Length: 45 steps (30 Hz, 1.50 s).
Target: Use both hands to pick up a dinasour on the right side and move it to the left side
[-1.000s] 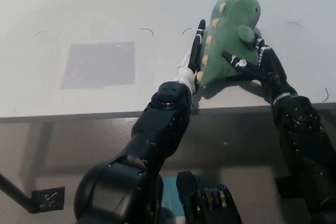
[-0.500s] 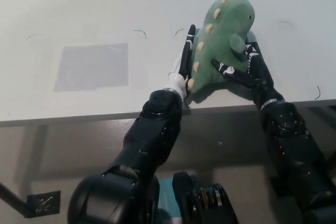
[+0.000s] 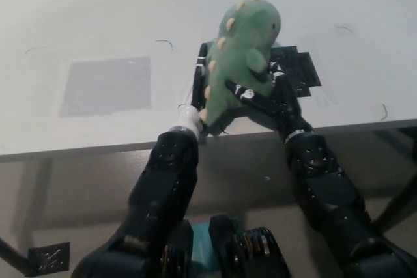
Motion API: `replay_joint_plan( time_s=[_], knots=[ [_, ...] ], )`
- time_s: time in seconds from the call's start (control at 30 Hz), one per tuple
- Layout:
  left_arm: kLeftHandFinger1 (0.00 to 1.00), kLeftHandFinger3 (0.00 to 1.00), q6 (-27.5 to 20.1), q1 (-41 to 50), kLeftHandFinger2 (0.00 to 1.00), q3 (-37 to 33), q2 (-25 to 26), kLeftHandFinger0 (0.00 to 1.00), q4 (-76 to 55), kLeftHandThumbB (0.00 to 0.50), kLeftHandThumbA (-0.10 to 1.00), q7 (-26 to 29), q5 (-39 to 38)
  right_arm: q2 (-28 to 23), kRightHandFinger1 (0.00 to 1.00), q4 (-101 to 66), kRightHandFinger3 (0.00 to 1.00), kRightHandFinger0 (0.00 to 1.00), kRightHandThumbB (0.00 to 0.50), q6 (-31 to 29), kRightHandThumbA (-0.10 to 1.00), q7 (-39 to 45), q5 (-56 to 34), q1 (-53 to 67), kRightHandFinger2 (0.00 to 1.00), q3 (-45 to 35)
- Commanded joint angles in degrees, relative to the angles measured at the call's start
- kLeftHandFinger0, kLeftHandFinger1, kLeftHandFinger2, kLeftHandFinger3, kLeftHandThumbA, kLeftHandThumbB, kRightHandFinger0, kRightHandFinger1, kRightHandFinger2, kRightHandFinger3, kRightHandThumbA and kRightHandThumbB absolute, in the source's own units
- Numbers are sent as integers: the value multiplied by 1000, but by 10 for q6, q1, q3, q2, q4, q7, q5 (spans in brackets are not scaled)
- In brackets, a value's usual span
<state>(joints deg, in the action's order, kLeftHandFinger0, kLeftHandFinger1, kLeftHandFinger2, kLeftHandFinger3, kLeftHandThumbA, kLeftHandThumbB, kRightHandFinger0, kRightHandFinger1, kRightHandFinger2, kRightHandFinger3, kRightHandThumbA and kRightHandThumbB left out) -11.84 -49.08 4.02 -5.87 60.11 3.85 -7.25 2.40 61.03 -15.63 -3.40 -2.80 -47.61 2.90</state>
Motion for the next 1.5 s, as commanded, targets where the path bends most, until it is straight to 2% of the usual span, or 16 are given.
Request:
replay_joint_plan(
  time_s=[0.0,0.17,0.23,0.3,0.43,0.47,0.57,0.63,0.8,0.87,0.93,1.03,1.1,1.23,1.33,1.47],
  knots=[
    [1000,1000,46,44,1000,-7,12,1000,-49,294,1000,14,19,73,1000,34,1000,1000,110,13,1000,28,23,-26,1000,30],
    [1000,1000,44,74,1000,-4,31,1000,-112,344,1000,1,12,86,1000,28,1000,1000,142,21,1000,31,29,-38,1000,44],
    [1000,1000,44,77,1000,-1,33,1000,-124,341,1000,0,6,87,1000,28,1000,1000,112,12,1000,33,28,-44,1000,48],
    [1000,1000,52,85,1000,0,38,1000,-143,353,1000,5,8,91,1000,37,1000,1000,108,8,1000,25,40,-50,1000,58],
    [1000,1000,53,105,1000,7,44,1000,-172,317,1000,3,0,101,1000,51,1000,1000,106,2,1000,24,45,-58,1000,68],
    [1000,1000,51,107,1000,9,46,1000,-177,312,1000,-1,-4,104,1000,55,1000,1000,120,3,1000,23,45,-62,1000,69],
    [1000,1000,61,125,1000,13,57,1000,-207,314,1000,1,-2,118,1000,70,1000,1000,128,5,1000,21,44,-73,1000,71],
    [1000,1000,59,139,1000,26,65,1000,-229,288,1000,1,-12,133,1000,77,1000,1000,73,10,1000,25,51,-83,1000,80],
    [1000,1000,47,154,1000,51,79,1000,-250,247,1000,4,-24,157,1000,86,1000,1000,44,25,1000,31,52,-106,1000,87],
    [1000,1000,58,151,1000,60,79,1000,-257,234,1000,7,-30,159,1000,91,1000,1000,21,23,1000,25,59,-115,1000,92],
    [1000,1000,52,148,1000,71,80,1000,-262,211,1000,11,-34,165,1000,105,1000,1000,30,25,1000,17,65,-130,1000,96],
    [1000,1000,28,145,1000,84,78,1000,-253,222,1000,4,-47,171,1000,119,1000,1000,35,23,1000,8,67,-141,1000,97],
    [1000,1000,16,154,1000,90,82,1000,-267,207,1000,6,-45,178,1000,132,1000,1000,23,19,1000,7,71,-151,1000,101],
    [1000,1000,30,154,1000,99,85,1000,-288,227,1000,31,-30,183,1000,147,1000,1000,25,12,1000,19,67,-168,1000,98],
    [1000,1000,24,167,1000,103,96,1000,-299,161,1000,18,-38,190,1000,152,1000,1000,13,9,1000,38,66,-172,1000,100],
    [1000,1000,35,175,1000,113,96,1000,-314,136,1000,31,-41,193,1000,160,1000,1000,49,4,1000,42,71,-179,1000,108]
  ],
)
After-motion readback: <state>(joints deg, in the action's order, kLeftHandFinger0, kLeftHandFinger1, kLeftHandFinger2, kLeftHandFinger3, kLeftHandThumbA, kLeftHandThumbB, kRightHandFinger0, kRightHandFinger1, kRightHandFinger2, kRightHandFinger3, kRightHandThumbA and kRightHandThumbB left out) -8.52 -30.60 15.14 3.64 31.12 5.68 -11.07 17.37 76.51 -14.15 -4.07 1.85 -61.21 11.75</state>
